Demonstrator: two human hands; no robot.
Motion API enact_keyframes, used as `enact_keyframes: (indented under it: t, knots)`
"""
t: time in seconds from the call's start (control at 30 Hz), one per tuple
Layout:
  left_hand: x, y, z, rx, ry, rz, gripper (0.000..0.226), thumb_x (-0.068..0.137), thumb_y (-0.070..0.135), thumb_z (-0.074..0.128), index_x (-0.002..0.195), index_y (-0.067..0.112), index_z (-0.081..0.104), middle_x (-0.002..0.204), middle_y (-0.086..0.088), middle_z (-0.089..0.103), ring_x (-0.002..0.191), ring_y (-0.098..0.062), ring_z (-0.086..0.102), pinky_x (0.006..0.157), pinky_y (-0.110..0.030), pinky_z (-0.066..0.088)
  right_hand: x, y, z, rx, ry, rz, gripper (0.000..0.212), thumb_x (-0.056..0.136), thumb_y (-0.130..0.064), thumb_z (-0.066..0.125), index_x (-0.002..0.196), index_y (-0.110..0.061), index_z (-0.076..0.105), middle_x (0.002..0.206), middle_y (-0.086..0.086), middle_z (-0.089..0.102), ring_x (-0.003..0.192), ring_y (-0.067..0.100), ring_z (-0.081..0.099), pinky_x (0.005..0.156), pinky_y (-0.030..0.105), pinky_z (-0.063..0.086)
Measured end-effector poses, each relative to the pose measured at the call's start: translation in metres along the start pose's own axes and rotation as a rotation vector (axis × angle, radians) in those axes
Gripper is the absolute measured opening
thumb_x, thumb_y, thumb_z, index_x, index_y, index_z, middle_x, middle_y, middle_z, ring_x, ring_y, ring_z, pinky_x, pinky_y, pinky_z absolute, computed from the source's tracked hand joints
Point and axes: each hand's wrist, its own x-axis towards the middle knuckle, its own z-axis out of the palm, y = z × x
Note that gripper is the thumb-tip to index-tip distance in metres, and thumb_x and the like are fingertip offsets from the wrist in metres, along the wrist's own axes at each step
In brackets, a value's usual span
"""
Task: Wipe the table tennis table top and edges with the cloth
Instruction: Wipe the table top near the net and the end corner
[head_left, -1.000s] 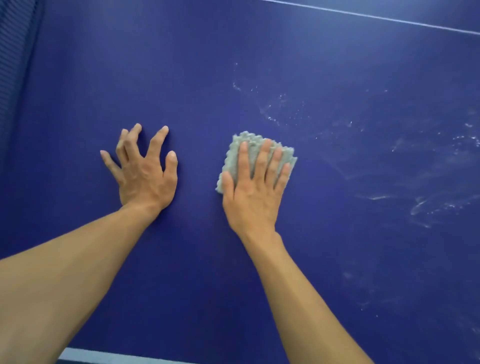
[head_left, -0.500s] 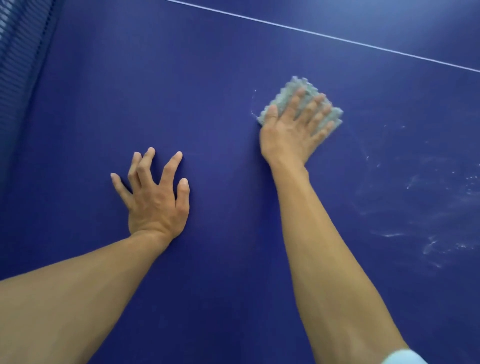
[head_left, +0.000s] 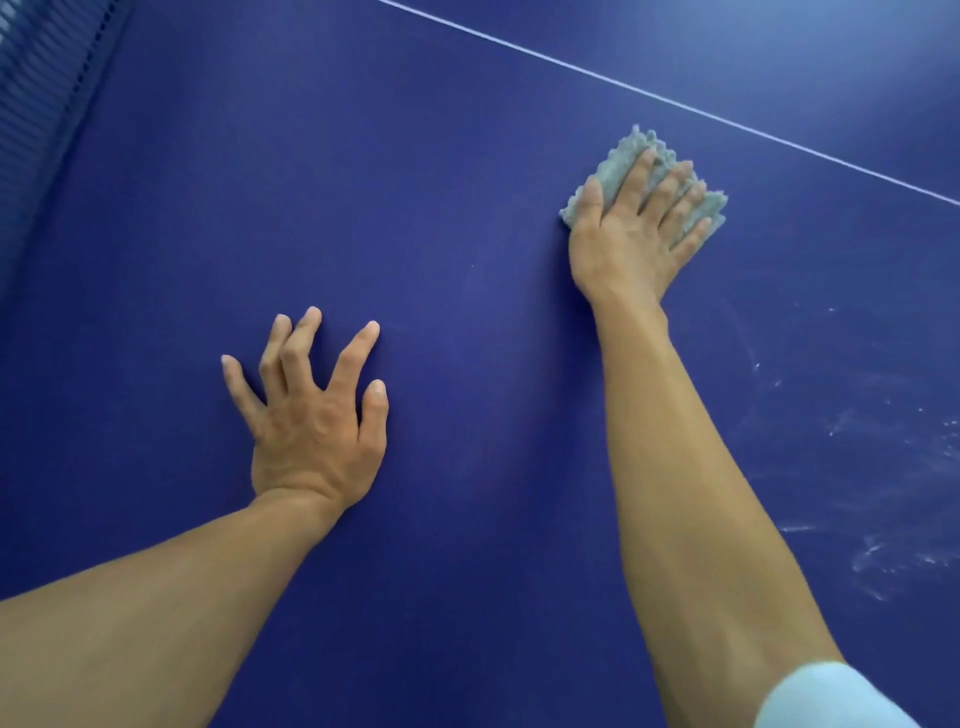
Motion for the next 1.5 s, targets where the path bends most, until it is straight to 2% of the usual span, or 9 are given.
enact_keyframes:
  t: [0.1, 0.3, 0.5, 0.7, 0.93, 1.17, 1.27, 1.43, 1.5]
  knots:
    - [0.0, 0.0, -0.002, 0.017, -0.004, 0.0, 0.058, 0.1, 0.048, 0.032, 0.155, 0.031, 0.042, 0.162, -0.013, 0.024, 0.154, -0.037, 0.019, 0.12, -0.073, 0.006, 0.013, -0.046, 0.007, -0.039, -0.021, -0.136, 0.072, 0.107, -0.058, 0.014, 0.168, -0.023, -0.002, 0.175, 0.011, -0.011, 0.16, 0.032, -0.017, 0.126, 0.057, -0.014]
    - [0.001, 0.0, -0.001, 0.01, 0.019, -0.003, 0.058, 0.099, 0.048, 0.033, 0.154, 0.032, 0.043, 0.162, -0.013, 0.026, 0.154, -0.037, 0.02, 0.12, -0.073, 0.007, -0.081, -0.028, 0.027, -0.222, -0.064, -0.828, 0.069, 0.106, -0.06, 0.024, 0.167, -0.028, 0.022, 0.175, 0.007, 0.013, 0.162, 0.032, 0.004, 0.129, 0.054, 0.003]
    - [0.002, 0.001, -0.001, 0.013, 0.002, 0.003, 0.057, 0.099, 0.047, 0.035, 0.154, 0.032, 0.042, 0.162, -0.013, 0.025, 0.154, -0.037, 0.02, 0.12, -0.074, 0.006, -0.023, 0.058, -0.007, -0.229, -0.069, -0.528, 0.071, 0.103, -0.064, 0.02, 0.167, -0.035, 0.008, 0.176, 0.002, -0.001, 0.162, 0.027, -0.006, 0.129, 0.05, -0.005]
    - [0.002, 0.001, -0.004, 0.025, -0.028, 0.001, 0.058, 0.099, 0.048, 0.033, 0.154, 0.032, 0.041, 0.162, -0.013, 0.026, 0.153, -0.039, 0.023, 0.12, -0.074, 0.007, 0.07, 0.008, -0.022, -0.142, 0.001, -0.22, 0.069, 0.105, -0.059, 0.013, 0.167, -0.033, 0.003, 0.176, 0.005, -0.006, 0.161, 0.032, -0.011, 0.128, 0.056, -0.009]
    - [0.003, 0.002, -0.006, -0.001, -0.027, -0.029, 0.054, 0.105, 0.034, 0.036, 0.157, 0.023, 0.035, 0.163, -0.01, 0.025, 0.154, -0.036, 0.022, 0.121, -0.073, 0.006, -0.055, -0.033, 0.022, -0.326, -0.065, -1.092, 0.059, 0.11, -0.051, 0.018, 0.166, -0.033, 0.019, 0.175, 0.006, 0.014, 0.161, 0.035, 0.006, 0.129, 0.057, 0.007]
    - [0.003, 0.0, -0.001, -0.026, -0.004, -0.015, 0.052, 0.105, 0.033, 0.036, 0.156, 0.024, 0.034, 0.163, -0.009, 0.024, 0.155, -0.036, 0.02, 0.121, -0.072, 0.004, -0.2, 0.131, 0.018, -0.323, -0.196, -1.21, 0.059, 0.111, -0.052, 0.032, 0.166, -0.034, 0.021, 0.175, 0.004, 0.011, 0.161, 0.034, 0.008, 0.128, 0.058, 0.011]
    - [0.003, -0.001, 0.003, -0.019, 0.003, -0.005, 0.051, 0.106, 0.034, 0.035, 0.156, 0.025, 0.032, 0.164, -0.01, 0.022, 0.155, -0.036, 0.017, 0.12, -0.073, 0.004, -0.2, 0.168, 0.003, -0.37, -0.189, -1.056, 0.059, 0.11, -0.054, 0.026, 0.166, -0.035, 0.02, 0.174, 0.006, 0.016, 0.161, 0.034, 0.01, 0.129, 0.055, 0.01]
    - [0.002, -0.004, 0.007, -0.019, 0.02, 0.015, 0.05, 0.106, 0.036, 0.032, 0.155, 0.026, 0.031, 0.164, -0.011, 0.022, 0.156, -0.036, 0.016, 0.12, -0.074, 0.003, -0.182, 0.115, 0.02, -0.182, -0.017, -0.288, 0.066, 0.105, -0.058, 0.012, 0.166, -0.036, 0.004, 0.176, 0.002, -0.003, 0.161, 0.027, -0.011, 0.129, 0.049, -0.009]
    - [0.003, -0.003, 0.007, -0.026, 0.016, 0.007, 0.05, 0.106, 0.037, 0.031, 0.155, 0.027, 0.031, 0.165, -0.011, 0.021, 0.156, -0.035, 0.014, 0.12, -0.073, 0.001, -0.196, 0.081, 0.035, -0.175, 0.006, -0.241, 0.065, 0.107, -0.056, 0.012, 0.167, -0.033, 0.004, 0.176, 0.005, -0.005, 0.161, 0.03, -0.012, 0.129, 0.054, -0.008]
